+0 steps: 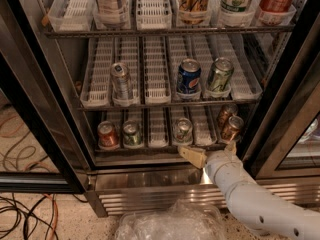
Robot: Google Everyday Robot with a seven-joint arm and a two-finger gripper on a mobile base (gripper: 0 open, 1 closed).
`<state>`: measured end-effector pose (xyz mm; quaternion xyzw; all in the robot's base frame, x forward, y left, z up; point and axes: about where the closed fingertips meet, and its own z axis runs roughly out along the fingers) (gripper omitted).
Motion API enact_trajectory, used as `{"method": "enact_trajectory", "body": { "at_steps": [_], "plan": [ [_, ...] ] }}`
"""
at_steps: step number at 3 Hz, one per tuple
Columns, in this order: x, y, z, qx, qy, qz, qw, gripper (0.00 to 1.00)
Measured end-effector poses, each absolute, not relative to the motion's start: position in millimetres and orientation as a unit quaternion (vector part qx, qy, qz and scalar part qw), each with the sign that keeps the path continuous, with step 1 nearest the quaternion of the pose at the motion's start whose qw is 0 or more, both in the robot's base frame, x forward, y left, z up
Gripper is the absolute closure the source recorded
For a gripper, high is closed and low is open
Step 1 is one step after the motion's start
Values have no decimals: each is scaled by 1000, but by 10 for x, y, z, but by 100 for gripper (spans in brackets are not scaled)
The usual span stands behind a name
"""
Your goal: Pick orange can from bottom shelf of fridge
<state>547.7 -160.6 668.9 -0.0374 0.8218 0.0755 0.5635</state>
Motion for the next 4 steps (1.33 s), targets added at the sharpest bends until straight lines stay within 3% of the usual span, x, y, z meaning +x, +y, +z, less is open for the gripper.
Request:
{"method": "enact_trajectory", "body": {
  "at_steps": [2,4],
  "plan": [
    [5419,-1736,6388,-9,826,90,557,0],
    [5367,-1564,6319,8,823,107,558,19]
  ]
}}
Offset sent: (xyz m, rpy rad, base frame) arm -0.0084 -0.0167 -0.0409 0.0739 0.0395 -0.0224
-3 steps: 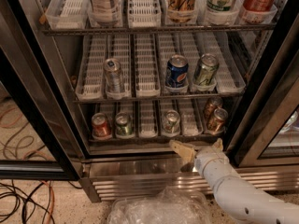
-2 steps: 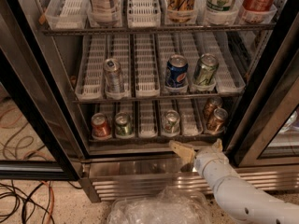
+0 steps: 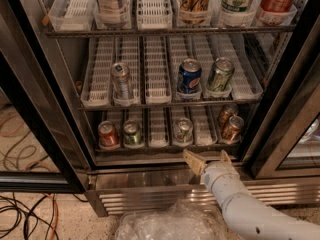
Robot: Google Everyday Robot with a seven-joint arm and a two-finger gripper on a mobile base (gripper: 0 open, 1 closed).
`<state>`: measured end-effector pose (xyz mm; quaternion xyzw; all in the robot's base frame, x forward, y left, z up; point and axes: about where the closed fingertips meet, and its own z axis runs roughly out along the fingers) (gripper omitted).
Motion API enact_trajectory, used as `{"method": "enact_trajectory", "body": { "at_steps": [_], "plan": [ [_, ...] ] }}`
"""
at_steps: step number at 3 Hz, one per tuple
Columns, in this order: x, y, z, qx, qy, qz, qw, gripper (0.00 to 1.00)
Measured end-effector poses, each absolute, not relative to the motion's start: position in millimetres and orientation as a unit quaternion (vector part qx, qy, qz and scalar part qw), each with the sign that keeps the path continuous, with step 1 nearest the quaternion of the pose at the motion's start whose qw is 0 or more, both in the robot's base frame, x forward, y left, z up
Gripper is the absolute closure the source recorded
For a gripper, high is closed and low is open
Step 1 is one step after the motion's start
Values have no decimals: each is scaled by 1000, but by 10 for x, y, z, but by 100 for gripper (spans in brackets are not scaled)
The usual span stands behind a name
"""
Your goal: Pick orange can from bottom shelf of fridge
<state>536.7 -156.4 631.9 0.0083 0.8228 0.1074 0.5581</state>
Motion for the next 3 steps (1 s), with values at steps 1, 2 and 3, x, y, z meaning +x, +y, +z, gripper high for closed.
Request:
{"method": "enact_trajectory", "body": {
  "at_steps": [1,2,3],
  "plan": [
    [5453,-1528,6005,30,824,90,559,27],
    [5627,-1651,5815,58,810,52,581,27],
    [5785,-1854,5730,68,792,-4,607,27]
  ]
}}
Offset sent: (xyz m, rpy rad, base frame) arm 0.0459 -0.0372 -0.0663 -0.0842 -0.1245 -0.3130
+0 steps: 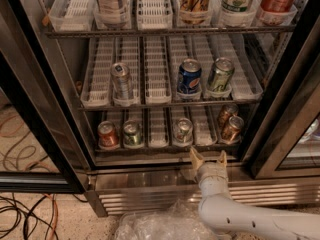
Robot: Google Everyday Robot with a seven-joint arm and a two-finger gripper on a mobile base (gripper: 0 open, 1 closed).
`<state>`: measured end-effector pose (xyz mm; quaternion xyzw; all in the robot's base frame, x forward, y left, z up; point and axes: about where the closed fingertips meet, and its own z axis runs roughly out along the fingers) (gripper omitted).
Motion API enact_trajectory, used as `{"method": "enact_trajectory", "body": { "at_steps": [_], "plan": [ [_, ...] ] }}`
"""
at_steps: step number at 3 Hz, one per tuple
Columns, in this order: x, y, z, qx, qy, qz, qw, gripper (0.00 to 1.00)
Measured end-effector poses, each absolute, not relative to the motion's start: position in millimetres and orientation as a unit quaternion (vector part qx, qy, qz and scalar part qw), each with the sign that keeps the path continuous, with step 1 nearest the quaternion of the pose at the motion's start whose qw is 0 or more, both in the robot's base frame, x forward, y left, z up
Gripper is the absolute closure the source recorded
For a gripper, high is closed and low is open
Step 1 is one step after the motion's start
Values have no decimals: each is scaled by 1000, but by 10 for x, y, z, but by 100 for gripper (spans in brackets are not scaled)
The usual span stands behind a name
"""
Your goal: Pick orange can from bottom shelf of fridge
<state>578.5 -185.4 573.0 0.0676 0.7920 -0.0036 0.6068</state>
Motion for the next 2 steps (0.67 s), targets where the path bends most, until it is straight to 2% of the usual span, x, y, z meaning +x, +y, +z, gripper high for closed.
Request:
{"method": "enact_trajectory", "body": {
  "at_steps": [2],
  "plan": [
    [5804,-2352,5849,92,755,-80,644,26]
  ]
}}
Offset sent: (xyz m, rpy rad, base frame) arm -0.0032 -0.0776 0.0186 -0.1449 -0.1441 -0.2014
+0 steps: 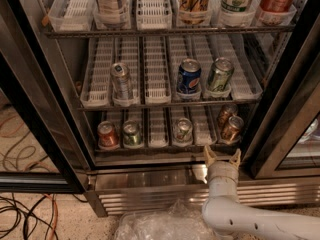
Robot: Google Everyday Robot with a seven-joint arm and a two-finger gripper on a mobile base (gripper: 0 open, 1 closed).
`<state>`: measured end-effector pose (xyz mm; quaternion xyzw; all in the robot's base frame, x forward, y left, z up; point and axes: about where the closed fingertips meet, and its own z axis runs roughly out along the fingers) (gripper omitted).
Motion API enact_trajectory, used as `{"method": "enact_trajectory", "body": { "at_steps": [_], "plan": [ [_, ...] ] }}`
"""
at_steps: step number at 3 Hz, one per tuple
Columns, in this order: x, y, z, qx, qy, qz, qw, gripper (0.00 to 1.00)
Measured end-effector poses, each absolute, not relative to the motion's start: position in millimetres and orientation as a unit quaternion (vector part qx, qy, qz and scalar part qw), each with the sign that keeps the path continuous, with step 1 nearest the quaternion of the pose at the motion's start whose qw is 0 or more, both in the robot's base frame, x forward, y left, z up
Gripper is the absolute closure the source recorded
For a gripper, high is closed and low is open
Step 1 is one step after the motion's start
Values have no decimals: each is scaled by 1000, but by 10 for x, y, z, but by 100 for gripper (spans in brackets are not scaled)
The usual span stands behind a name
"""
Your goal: Pick orange can from bottom shelf of fridge
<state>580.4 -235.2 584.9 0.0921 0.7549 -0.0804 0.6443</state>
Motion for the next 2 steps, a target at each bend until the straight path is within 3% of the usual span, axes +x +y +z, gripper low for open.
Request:
{"method": "enact_trajectory", "body": {
  "at_steps": [2],
  "plan": [
    [5804,-2360,5858,93,754,-82,645,18]
  ]
}}
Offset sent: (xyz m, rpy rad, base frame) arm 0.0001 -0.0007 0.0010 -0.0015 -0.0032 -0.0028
